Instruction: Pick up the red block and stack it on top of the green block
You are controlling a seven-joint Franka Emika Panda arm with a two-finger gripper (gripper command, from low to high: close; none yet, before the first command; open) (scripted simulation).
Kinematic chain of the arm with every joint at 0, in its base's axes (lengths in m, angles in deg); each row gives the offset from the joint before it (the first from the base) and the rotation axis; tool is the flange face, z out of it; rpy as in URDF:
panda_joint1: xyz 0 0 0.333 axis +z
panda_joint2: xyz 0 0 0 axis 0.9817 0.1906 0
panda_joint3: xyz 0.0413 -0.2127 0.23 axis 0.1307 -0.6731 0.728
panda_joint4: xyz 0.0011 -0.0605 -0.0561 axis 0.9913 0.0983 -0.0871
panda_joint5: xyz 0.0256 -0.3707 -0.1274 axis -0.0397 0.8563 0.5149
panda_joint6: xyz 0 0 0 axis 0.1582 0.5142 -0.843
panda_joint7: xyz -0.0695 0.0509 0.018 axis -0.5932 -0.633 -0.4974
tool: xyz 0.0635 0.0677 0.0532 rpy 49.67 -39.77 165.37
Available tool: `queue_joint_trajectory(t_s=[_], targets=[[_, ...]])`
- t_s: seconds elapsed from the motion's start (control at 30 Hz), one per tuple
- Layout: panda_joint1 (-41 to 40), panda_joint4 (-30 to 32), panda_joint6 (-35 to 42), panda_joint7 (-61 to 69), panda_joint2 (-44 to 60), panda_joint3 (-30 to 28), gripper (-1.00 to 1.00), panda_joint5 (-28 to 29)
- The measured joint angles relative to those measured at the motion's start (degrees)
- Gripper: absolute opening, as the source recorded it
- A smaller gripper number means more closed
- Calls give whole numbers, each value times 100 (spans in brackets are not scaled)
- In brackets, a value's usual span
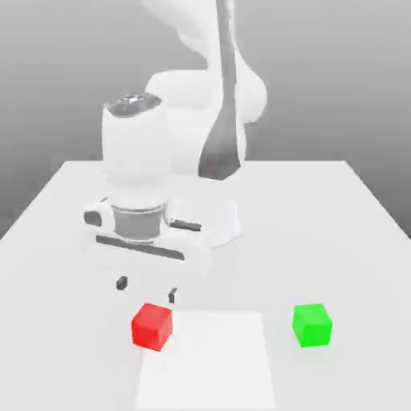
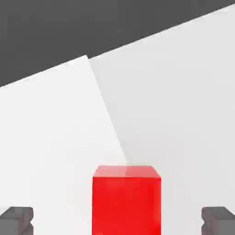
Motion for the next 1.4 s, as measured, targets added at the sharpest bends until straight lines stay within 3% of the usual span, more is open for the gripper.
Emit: queue_joint_trajectory(t_s=[0.13,0.17,0.4,0.6,0.7,1.07,1.3,1.33,1.4], targets=[[-158,-99,-694,246,825,241,0,-346],[-222,-119,-823,286,978,318,-100,-401],[-236,-121,-833,275,988,331,-100,-389],[-180,40,93,-59,-108,154,-100,74],[-132,43,403,350,-413,403,-100,96],[2253,-167,1033,3112,-832,1528,-100,-64],[2562,-248,44,3147,249,1501,-100,426],[2596,-254,-61,3108,365,1454,100,480],[2596,-254,-61,3108,365,1454,100,480]])
